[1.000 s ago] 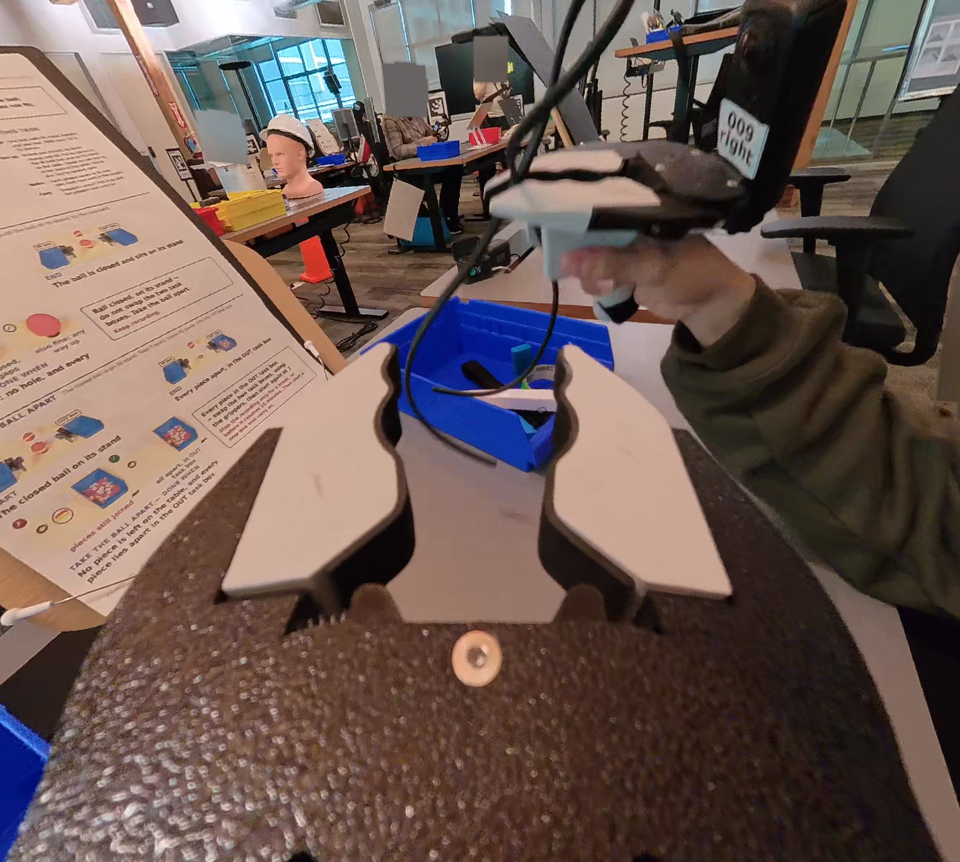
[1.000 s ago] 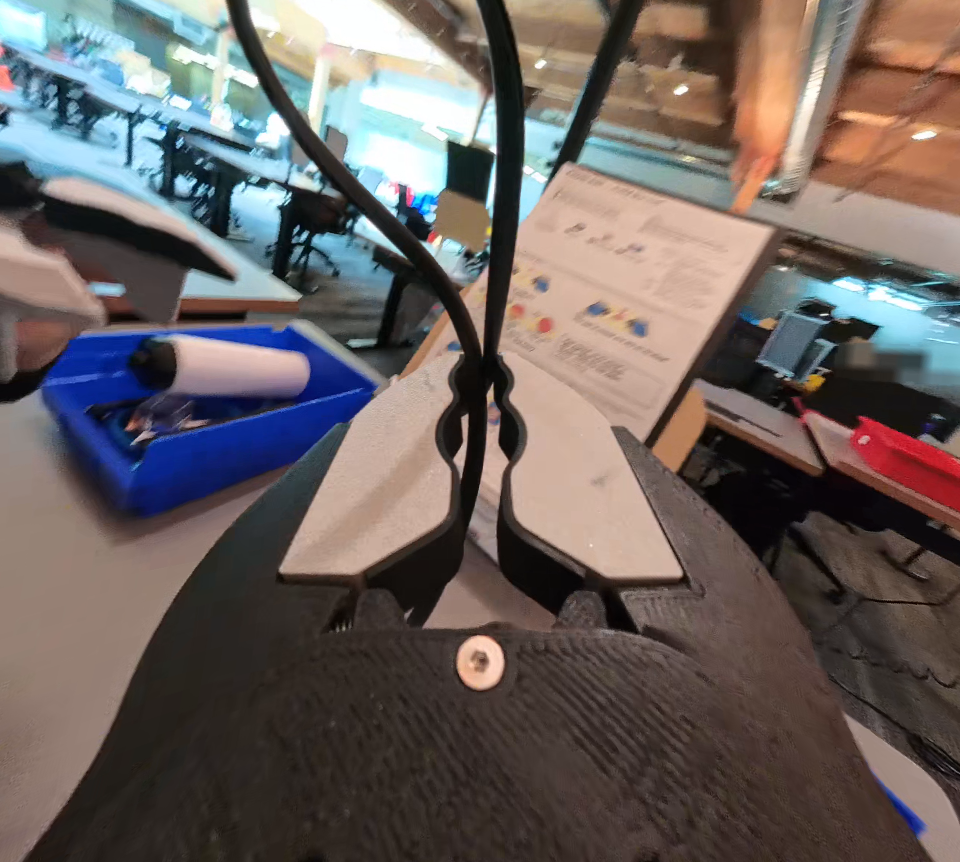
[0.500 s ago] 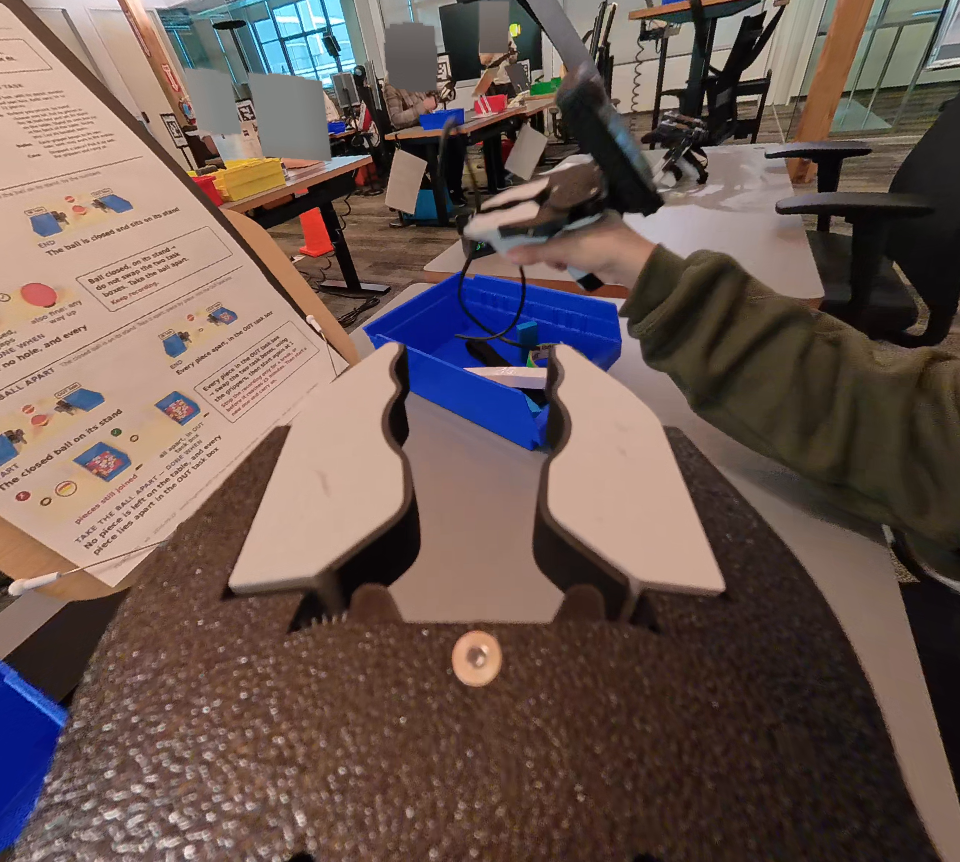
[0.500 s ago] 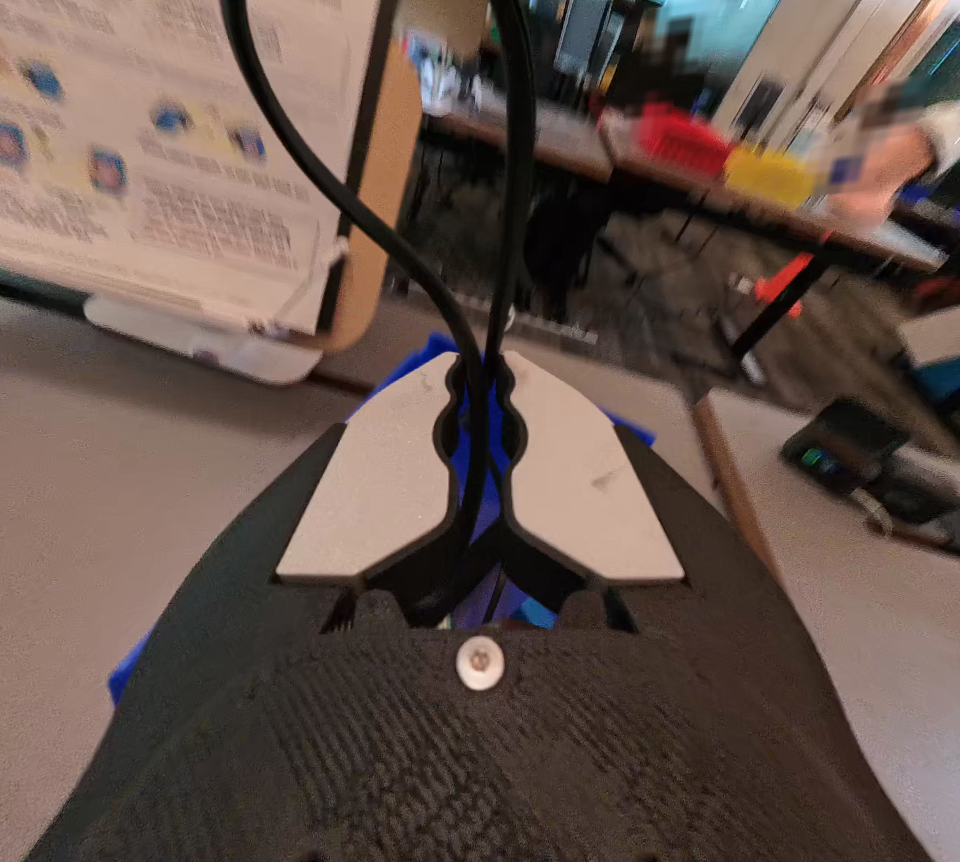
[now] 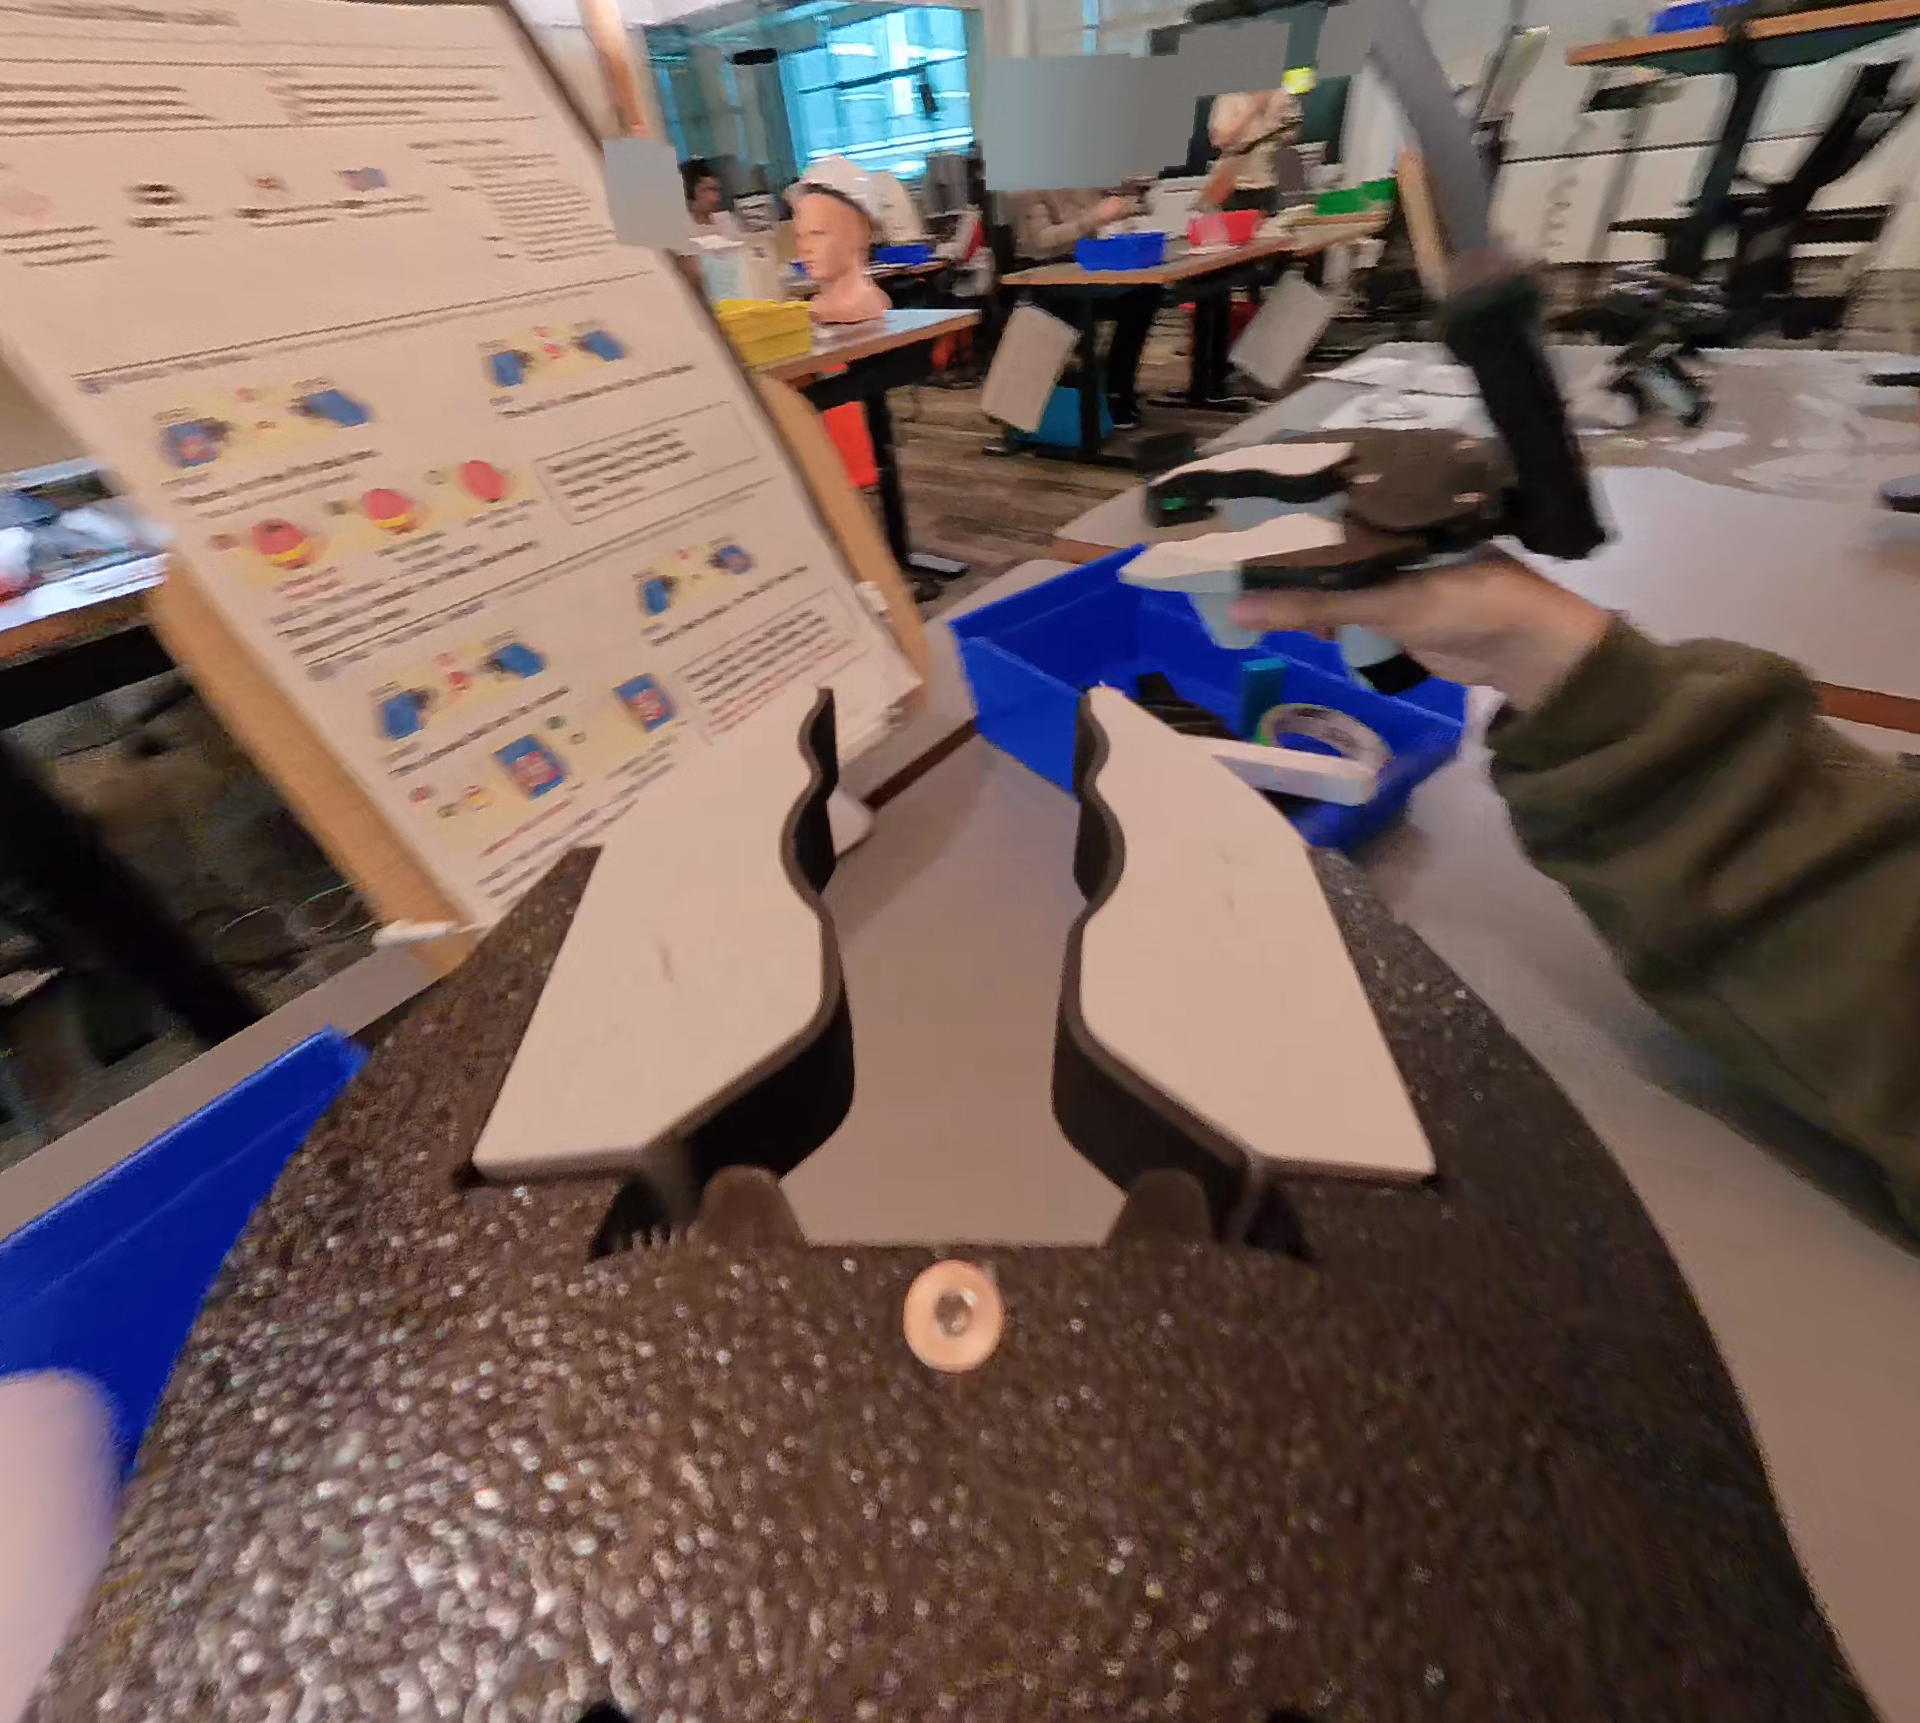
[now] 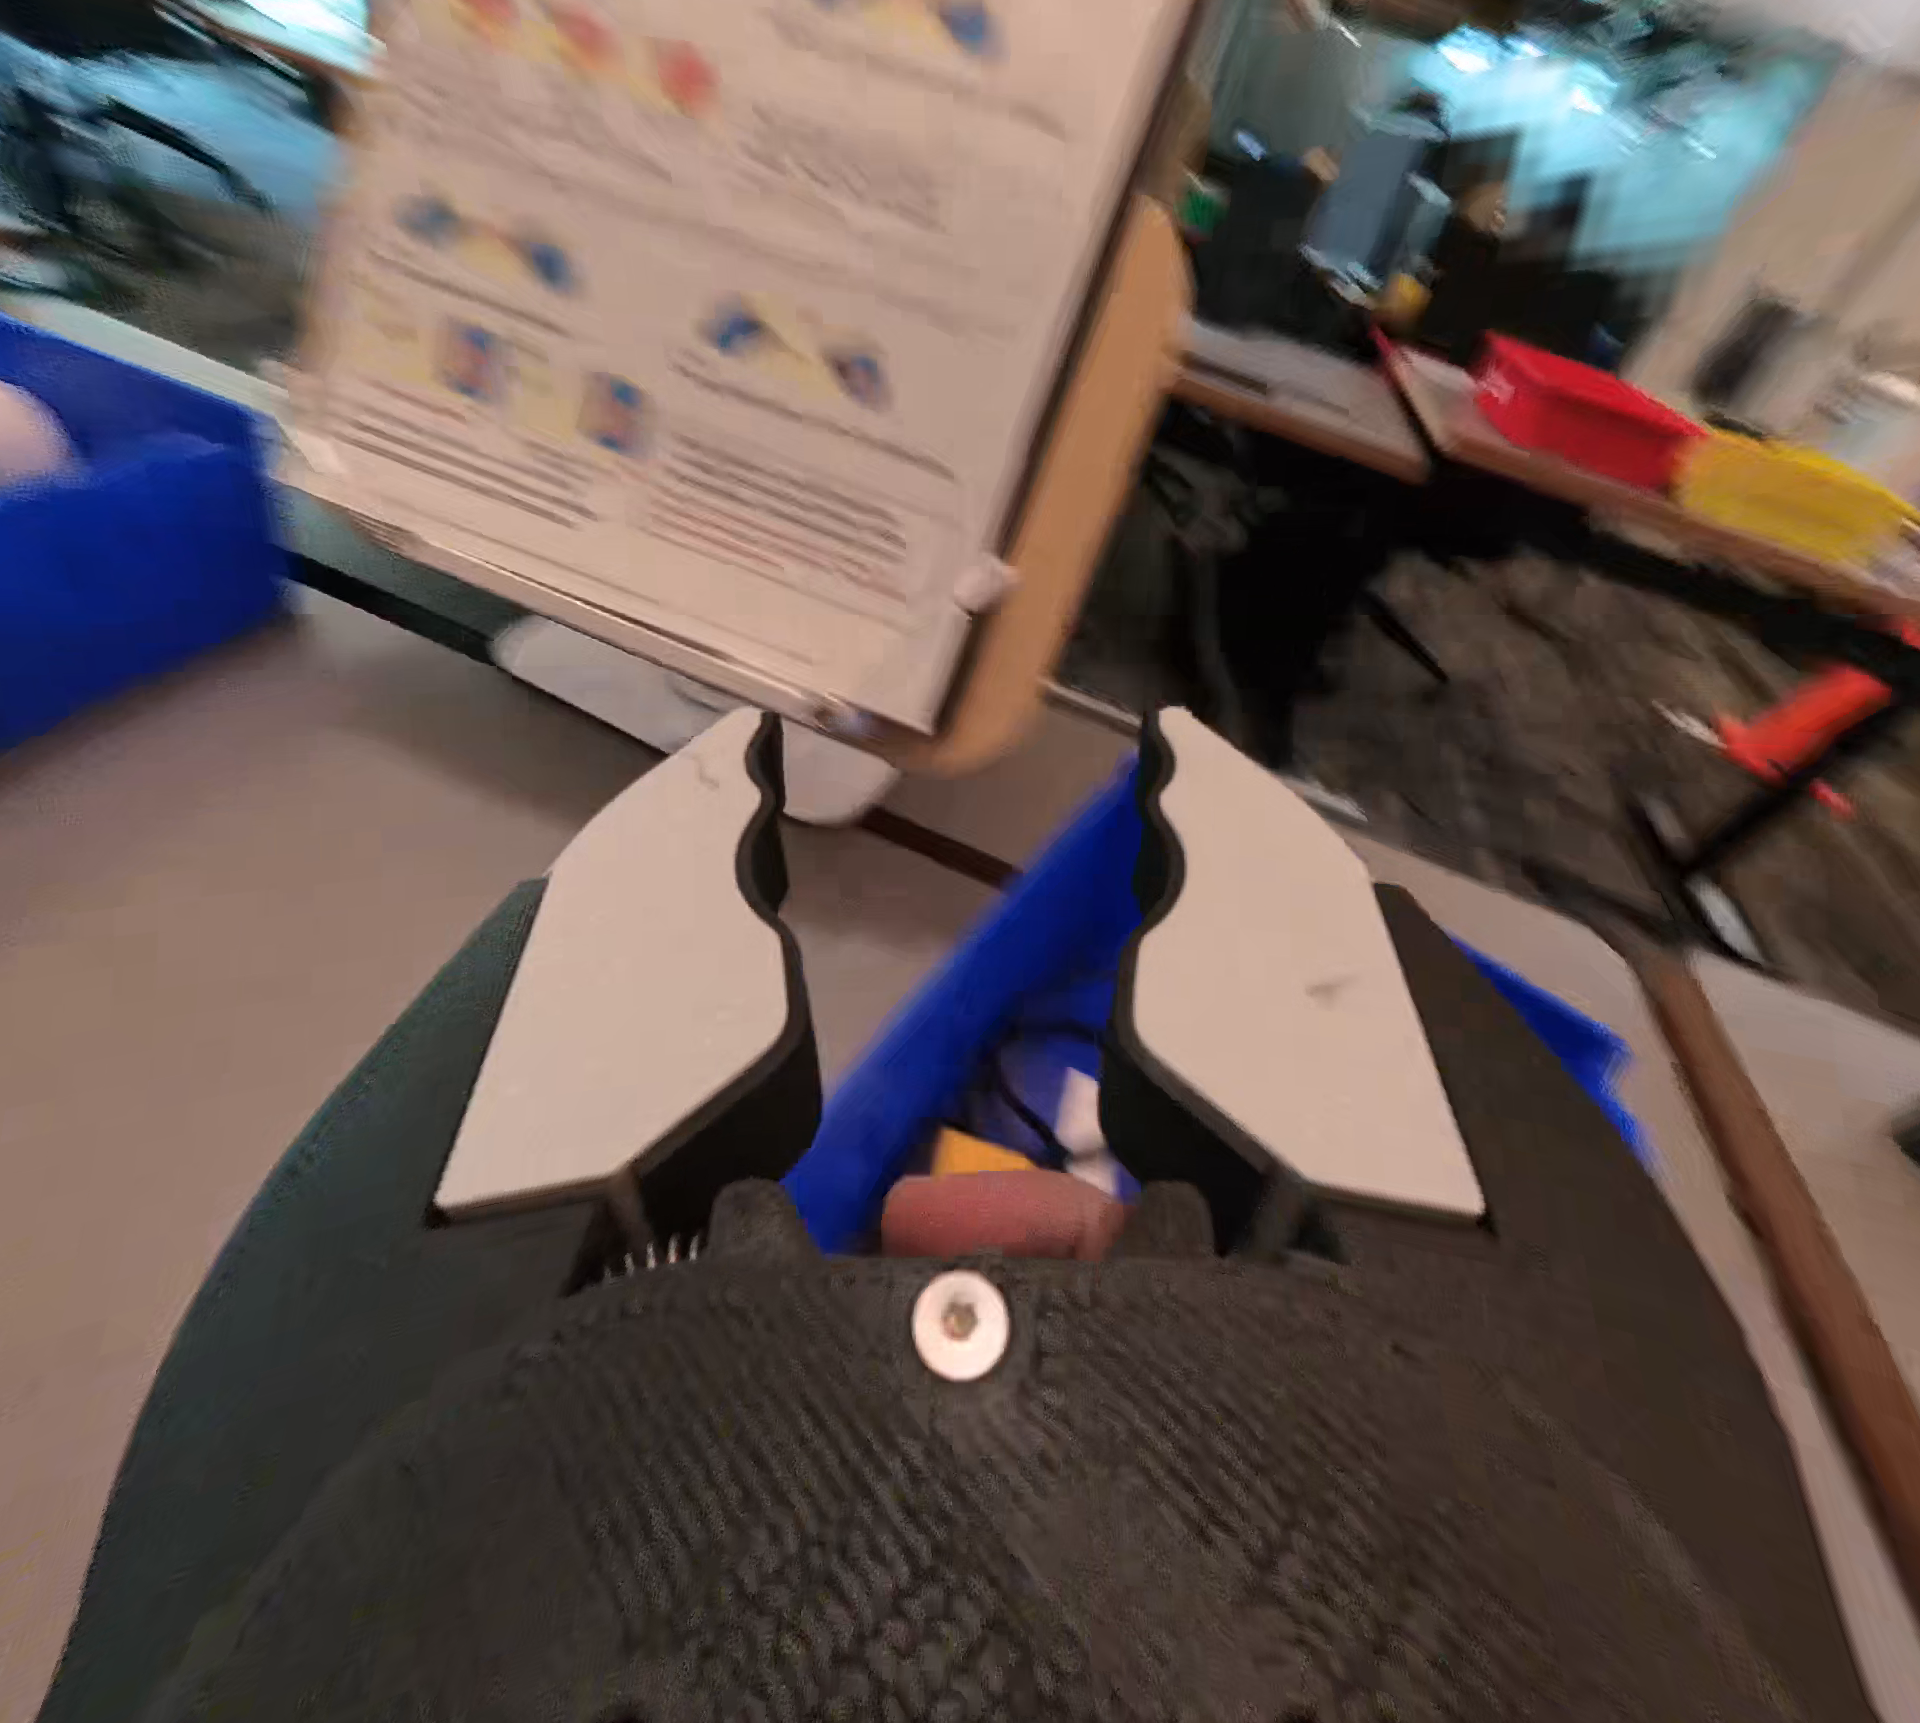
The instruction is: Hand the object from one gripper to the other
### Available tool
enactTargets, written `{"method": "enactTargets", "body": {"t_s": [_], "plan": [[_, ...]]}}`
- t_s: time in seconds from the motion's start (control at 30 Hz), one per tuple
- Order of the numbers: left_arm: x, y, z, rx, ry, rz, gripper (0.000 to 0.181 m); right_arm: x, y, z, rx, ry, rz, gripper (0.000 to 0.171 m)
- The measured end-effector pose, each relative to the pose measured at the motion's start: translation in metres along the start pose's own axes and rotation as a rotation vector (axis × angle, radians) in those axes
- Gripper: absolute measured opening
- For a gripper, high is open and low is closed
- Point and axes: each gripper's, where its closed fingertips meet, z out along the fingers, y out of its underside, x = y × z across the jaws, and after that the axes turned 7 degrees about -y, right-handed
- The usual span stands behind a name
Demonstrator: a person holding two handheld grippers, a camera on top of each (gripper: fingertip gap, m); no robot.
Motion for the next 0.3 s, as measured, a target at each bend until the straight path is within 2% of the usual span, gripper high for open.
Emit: {"method": "enactTargets", "body": {"t_s": [0.1,0.2,0.3], "plan": [[-0.051,0.011,-0.021,-0.059,-0.207,0.019,0.043,-0.061,-0.028,0.006,0.092,-0.220,-0.024,0.066],[-0.101,0.035,-0.048,-0.188,-0.389,0.040,0.043,-0.087,-0.030,0.013,0.057,-0.252,-0.119,0.067],[-0.133,0.075,-0.064,-0.387,-0.474,0.027,0.044,-0.095,-0.022,0.018,0.009,-0.254,-0.191,0.072]]}}
